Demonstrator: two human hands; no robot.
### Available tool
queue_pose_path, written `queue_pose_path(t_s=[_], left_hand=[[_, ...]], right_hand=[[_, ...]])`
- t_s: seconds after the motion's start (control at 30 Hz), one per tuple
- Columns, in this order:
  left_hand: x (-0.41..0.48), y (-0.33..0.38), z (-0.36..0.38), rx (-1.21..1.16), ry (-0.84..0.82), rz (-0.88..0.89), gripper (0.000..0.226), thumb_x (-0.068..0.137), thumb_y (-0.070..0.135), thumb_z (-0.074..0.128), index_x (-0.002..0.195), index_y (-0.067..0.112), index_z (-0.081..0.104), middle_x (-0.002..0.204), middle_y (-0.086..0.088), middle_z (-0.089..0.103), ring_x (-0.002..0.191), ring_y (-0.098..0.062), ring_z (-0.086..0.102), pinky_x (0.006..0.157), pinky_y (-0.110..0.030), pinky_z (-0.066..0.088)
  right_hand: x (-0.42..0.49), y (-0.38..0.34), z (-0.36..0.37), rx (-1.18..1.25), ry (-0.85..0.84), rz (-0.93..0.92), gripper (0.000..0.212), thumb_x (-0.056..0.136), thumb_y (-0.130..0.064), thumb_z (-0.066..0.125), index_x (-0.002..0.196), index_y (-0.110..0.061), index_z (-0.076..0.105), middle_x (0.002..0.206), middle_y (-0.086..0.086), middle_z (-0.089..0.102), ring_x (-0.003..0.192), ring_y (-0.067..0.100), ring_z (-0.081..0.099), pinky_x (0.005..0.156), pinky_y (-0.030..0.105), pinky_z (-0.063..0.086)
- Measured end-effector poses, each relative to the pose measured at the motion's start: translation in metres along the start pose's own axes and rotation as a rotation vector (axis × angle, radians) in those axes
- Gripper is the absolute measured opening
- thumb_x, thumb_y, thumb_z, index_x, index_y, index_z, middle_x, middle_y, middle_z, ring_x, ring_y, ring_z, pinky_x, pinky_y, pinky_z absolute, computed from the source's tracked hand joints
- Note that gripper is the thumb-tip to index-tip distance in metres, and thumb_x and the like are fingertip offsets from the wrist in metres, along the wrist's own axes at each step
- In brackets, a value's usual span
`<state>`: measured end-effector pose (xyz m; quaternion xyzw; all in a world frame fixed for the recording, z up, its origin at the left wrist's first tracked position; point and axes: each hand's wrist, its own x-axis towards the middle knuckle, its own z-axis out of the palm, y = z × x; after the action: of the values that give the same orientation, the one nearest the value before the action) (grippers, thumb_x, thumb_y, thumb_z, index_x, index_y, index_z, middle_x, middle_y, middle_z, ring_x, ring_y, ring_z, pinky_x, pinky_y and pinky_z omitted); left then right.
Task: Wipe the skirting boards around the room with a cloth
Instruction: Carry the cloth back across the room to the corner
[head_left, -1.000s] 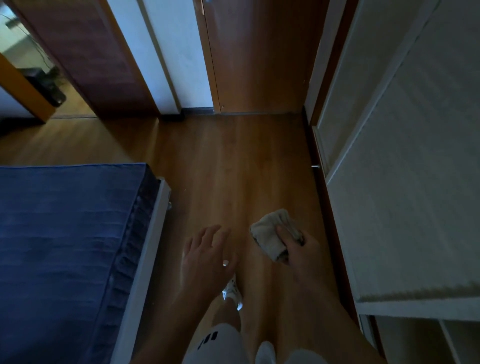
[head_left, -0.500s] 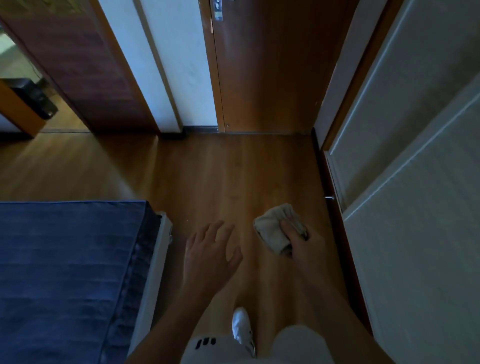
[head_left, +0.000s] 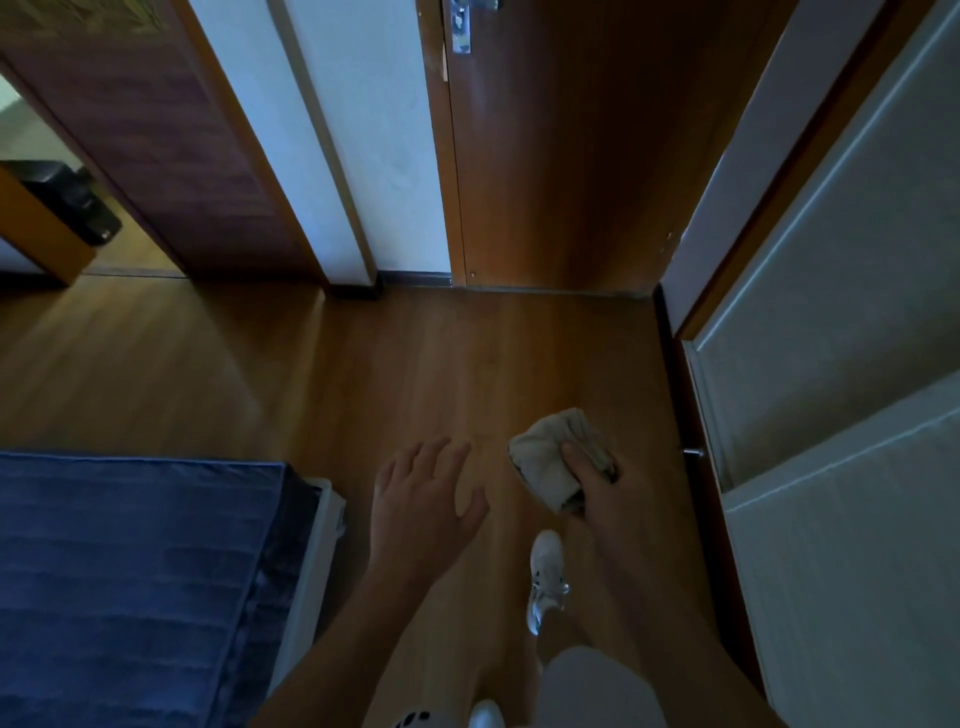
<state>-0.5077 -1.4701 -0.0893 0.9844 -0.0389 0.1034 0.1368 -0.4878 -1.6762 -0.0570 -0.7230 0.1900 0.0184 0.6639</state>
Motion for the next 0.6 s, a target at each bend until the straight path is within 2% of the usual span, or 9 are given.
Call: queue_pose_path(t_s=[0.13, 0.2, 0.3, 0.47, 0.6], left_hand=[[0.071, -0.003, 0.012, 0.031, -0.032, -0.055, 0.051, 0.087, 0.054, 0.05, 0.128, 0.028, 0.063, 0.128, 0.003, 0.063, 0.119, -0.022, 0.056, 0.096, -0.044, 0.048], [0.108, -0.002, 0.016, 0.042, -0.044, -0.102, 0.052, 0.086, 0.055, 0.05, 0.129, 0.028, 0.063, 0.128, 0.003, 0.063, 0.12, -0.022, 0.056, 0.096, -0.044, 0.048], [0.159, -0.003, 0.021, 0.051, -0.036, -0.175, 0.054, 0.086, 0.056, 0.049, 0.13, 0.028, 0.063, 0.128, 0.004, 0.062, 0.12, -0.022, 0.056, 0.096, -0.044, 0.048], [0.207, -0.011, 0.021, 0.079, -0.029, -0.266, 0.059, 0.084, 0.06, 0.044, 0.129, 0.027, 0.063, 0.127, 0.002, 0.064, 0.117, -0.022, 0.059, 0.093, -0.045, 0.05], [0.236, -0.03, 0.018, 0.079, 0.013, -0.355, 0.057, 0.083, 0.057, 0.046, 0.128, 0.027, 0.063, 0.125, 0.003, 0.064, 0.116, -0.022, 0.06, 0.093, -0.046, 0.052]], right_hand=[[0.077, -0.026, 0.017, 0.049, -0.062, 0.017, 0.025, 0.09, -0.032, 0.069, 0.107, -0.013, 0.071, 0.098, 0.002, 0.074, 0.09, 0.015, 0.071, 0.081, 0.033, 0.059], [0.119, -0.04, 0.022, 0.048, -0.091, 0.021, 0.026, 0.089, -0.033, 0.07, 0.106, -0.014, 0.071, 0.096, 0.001, 0.074, 0.087, 0.015, 0.071, 0.078, 0.033, 0.059], [0.181, -0.062, 0.034, 0.055, -0.143, 0.023, 0.025, 0.088, -0.036, 0.071, 0.104, -0.017, 0.072, 0.092, -0.001, 0.075, 0.081, 0.01, 0.072, 0.063, 0.02, 0.055], [0.251, -0.086, 0.065, 0.077, -0.201, 0.054, 0.012, 0.083, -0.035, 0.076, 0.092, -0.029, 0.071, 0.088, -0.011, 0.075, 0.082, 0.008, 0.072, 0.072, 0.035, 0.061], [0.288, -0.099, 0.101, 0.081, -0.286, 0.064, 0.016, 0.082, -0.039, 0.076, 0.095, -0.031, 0.071, 0.093, -0.009, 0.075, 0.083, 0.007, 0.072, 0.063, 0.027, 0.059]])
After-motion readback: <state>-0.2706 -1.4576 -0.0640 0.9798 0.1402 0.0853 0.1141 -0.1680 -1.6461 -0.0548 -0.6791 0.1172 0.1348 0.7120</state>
